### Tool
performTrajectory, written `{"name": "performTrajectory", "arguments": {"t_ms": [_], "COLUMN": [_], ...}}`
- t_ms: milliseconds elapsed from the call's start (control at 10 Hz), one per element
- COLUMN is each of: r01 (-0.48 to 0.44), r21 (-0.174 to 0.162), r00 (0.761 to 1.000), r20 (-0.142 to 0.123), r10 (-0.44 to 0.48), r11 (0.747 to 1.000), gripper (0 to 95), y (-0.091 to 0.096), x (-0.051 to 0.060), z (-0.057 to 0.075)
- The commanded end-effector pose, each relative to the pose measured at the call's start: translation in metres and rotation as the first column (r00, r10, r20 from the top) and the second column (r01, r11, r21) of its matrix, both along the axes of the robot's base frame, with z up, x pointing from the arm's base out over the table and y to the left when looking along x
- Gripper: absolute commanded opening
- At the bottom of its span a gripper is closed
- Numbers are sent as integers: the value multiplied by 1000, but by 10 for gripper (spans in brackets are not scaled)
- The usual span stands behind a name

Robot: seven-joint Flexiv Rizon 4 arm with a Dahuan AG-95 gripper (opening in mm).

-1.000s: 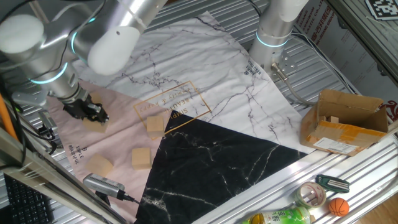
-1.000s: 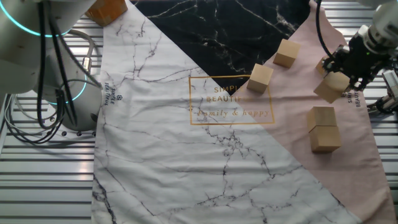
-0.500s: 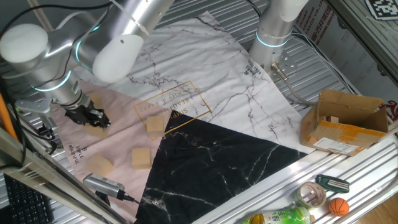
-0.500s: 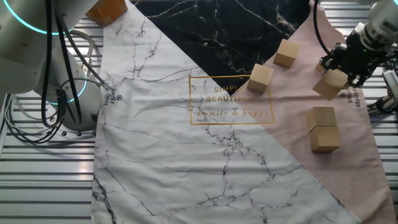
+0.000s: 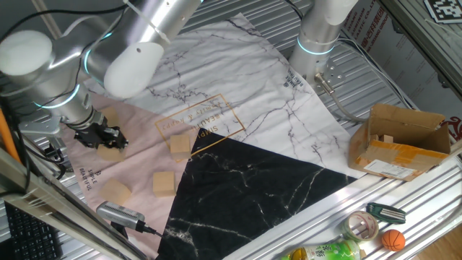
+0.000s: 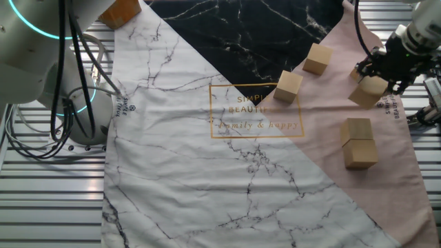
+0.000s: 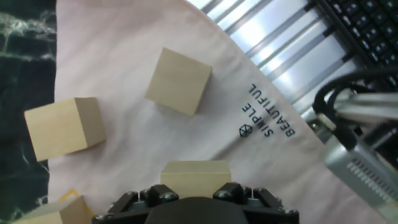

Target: Stack the blocks into a pyramid shape

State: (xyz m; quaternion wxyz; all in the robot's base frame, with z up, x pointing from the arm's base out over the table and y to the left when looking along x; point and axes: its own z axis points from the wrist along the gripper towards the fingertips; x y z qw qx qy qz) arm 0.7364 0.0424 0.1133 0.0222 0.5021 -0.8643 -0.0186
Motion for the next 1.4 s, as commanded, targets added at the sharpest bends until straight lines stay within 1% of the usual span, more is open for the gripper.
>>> {"name": "performTrajectory", "arguments": {"t_ms": [100,300,400,500,600,700,900,1100,1300,1400], "r01": [-224,-333,-364,-390,-401,-405,-411,-409,-412,-410], "r21": [26,34,38,49,58,70,66,66,73,70], "r00": [975,943,931,921,916,914,911,912,911,912], "r20": [3,3,1,0,2,5,2,1,0,0], "r10": [224,334,364,390,402,406,412,410,413,411], "r11": [974,942,931,919,914,912,909,910,908,909], "gripper": [0,0,0,0,0,0,0,0,0,0], "y": [2,2,2,2,2,3,3,2,2,2], "x": [1,1,1,1,1,1,1,1,1,1], "z": [-1,-1,-1,-1,-1,-1,-1,-1,-1,-1]}}
